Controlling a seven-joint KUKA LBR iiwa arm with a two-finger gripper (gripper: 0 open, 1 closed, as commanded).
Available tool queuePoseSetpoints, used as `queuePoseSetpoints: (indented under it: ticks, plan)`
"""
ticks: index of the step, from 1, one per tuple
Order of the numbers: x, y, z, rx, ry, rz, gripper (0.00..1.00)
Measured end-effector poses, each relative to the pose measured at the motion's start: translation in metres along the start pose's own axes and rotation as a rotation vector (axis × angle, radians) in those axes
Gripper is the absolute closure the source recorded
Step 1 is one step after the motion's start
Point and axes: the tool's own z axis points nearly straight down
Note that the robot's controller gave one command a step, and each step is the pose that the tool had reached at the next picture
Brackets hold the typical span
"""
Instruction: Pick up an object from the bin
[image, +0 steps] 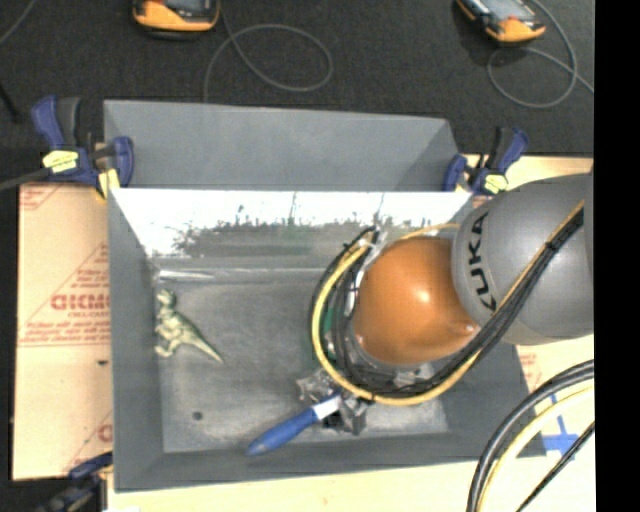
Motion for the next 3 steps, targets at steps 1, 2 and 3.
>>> queuePoseSetpoints:
  ticks: [1,2,3]
  plan:
    - [-0.0007,-0.0006,-0.0074,0.002,-0.003,0.001,1.00]
    - [-0.0004,-0.0005,-0.0096,0.002,-0.002,0.002,1.00]
    - [0.0006,0.0002,-0.0152,-0.002,0.003,0.003,1.00]
